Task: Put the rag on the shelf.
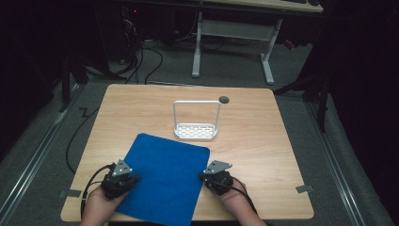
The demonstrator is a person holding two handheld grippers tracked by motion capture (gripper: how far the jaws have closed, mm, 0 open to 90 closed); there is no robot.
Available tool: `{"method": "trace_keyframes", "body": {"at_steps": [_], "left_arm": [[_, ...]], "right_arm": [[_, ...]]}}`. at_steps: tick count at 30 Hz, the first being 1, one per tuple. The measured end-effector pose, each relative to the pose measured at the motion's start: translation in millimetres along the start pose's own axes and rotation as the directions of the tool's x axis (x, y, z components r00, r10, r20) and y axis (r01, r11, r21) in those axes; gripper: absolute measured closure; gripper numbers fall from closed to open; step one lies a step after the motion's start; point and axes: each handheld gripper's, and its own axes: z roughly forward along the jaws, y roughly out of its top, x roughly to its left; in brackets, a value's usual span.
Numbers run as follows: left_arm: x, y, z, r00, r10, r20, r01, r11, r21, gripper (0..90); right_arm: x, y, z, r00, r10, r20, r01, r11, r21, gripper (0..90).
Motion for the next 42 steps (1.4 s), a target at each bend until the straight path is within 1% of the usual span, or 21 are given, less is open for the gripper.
{"method": "trace_keyframes", "body": {"at_steps": [1,5,7,10,14,15,17,18,19,20,22,23,24,25,26,28,32,34,36,39,42], "left_arm": [[-5.7,2.8,2.5,0.9997,0.017,0.020,-0.017,0.9999,0.002,90.0],[-15.8,7.4,7.1,0.9977,0.043,0.053,-0.043,0.9991,0.002,89.9],[-22.8,10.3,10.4,0.9960,0.057,0.069,-0.057,0.9984,-0.002,89.7],[-27.3,12.3,12.6,0.9945,0.064,0.084,-0.063,0.9980,-0.004,89.6],[-38.7,15.9,18.9,0.9878,0.073,0.138,-0.070,0.9973,-0.022,89.3],[-38.7,15.9,18.9,0.9878,0.073,0.138,-0.070,0.9973,-0.022,89.2],[-42.6,18.5,23.3,0.9827,0.066,0.173,-0.062,0.9976,-0.032,89.2],[-45.2,21.0,28.0,0.9759,0.048,0.213,-0.040,0.9984,-0.040,89.3],[-45.2,21.0,28.0,0.9759,0.048,0.213,-0.040,0.9984,-0.040,89.3],[-48.0,23.1,31.4,0.9719,0.044,0.231,-0.034,0.9984,-0.046,89.3],[-53.6,27.1,36.3,0.9671,0.047,0.250,-0.035,0.9980,-0.052,89.3],[-58.5,30.2,40.0,0.9625,0.054,0.266,-0.041,0.9977,-0.055,89.3],[-58.5,30.2,40.0,0.9625,0.054,0.266,-0.041,0.9977,-0.055,89.3],[-62.7,31.9,42.5,0.9598,0.056,0.275,-0.041,0.9973,-0.060,89.3],[-65.6,33.0,44.0,0.9575,0.061,0.282,-0.045,0.9971,-0.062,89.3],[-71.3,35.2,47.4,0.9498,0.071,0.305,-0.053,0.9963,-0.067,89.2],[-72.3,36.4,49.8,0.9486,0.074,0.308,-0.053,0.9956,-0.077,89.3],[-70.0,37.1,51.8,0.9490,0.065,0.309,-0.040,0.9955,-0.086,89.4],[-66.5,38.3,53.3,0.9533,0.064,0.295,-0.038,0.9949,-0.094,89.4],[-62.8,38.7,55.2,0.9509,0.042,0.307,-0.013,0.9952,-0.097,89.4],[-63.7,38.4,54.9,0.9515,0.044,0.304,-0.015,0.9950,-0.099,88.6]], "right_arm": [[-3.5,-4.1,-4.4,0.9999,0.008,0.015,-0.008,1.000,0.004,90.0],[-9.9,-9.5,-10.1,0.9992,0.027,0.029,-0.027,1.000,0.007,90.0],[-19.9,-13.8,-14.4,0.9975,0.061,0.034,-0.062,0.998,0.009,90.0],[-25.3,-14.9,-15.3,0.9965,0.077,0.034,-0.077,0.997,0.008,90.0],[-34.1,-22.6,-22.8,0.9946,0.087,0.055,-0.088,0.996,0.009,90.0],[-34.1,-22.6,-22.8,0.9946,0.087,0.055,-0.088,0.996,0.009,90.0],[-41.1,-30.9,-31.2,0.9913,0.107,0.077,-0.108,0.994,0.010,90.0],[-43.5,-33.7,-34.4,0.9900,0.111,0.088,-0.112,0.994,0.014,90.0],[-43.5,-33.7,-34.4,0.9900,0.111,0.088,-0.112,0.994,0.014,90.0],[-48.8,-39.6,-39.8,0.9871,0.120,0.106,-0.122,0.992,0.010,90.0],[-50.6,-41.7,-41.8,0.9852,0.131,0.111,-0.133,0.991,0.010,90.0],[-56.8,-47.0,-46.4,0.9814,0.147,0.124,-0.149,0.989,0.003,90.0],[-56.8,-47.0,-46.4,0.9814,0.147,0.124,-0.149,0.989,0.003,90.0],[-61.4,-49.5,-48.7,0.9772,0.163,0.136,-0.165,0.986,0.002,90.0],[-61.4,-49.5,-48.7,0.9772,0.163,0.136,-0.165,0.986,0.002,90.0],[-65.8,-51.0,-49.4,0.9735,0.176,0.147,-0.177,0.984,-0.005,90.0],[-69.5,-50.8,-48.5,0.9691,0.184,0.164,-0.185,0.983,-0.010,90.0],[-71.0,-50.2,-47.4,0.9672,0.188,0.171,-0.188,0.982,-0.014,90.0],[-72.2,-49.6,-46.4,0.9670,0.179,0.181,-0.180,0.984,-0.014,90.0],[-74.3,-48.5,-44.3,0.9656,0.181,0.187,-0.180,0.983,-0.021,90.0],[-74.7,-48.1,-43.5,0.9647,0.186,0.187,-0.185,0.982,-0.025,90.0]]}}
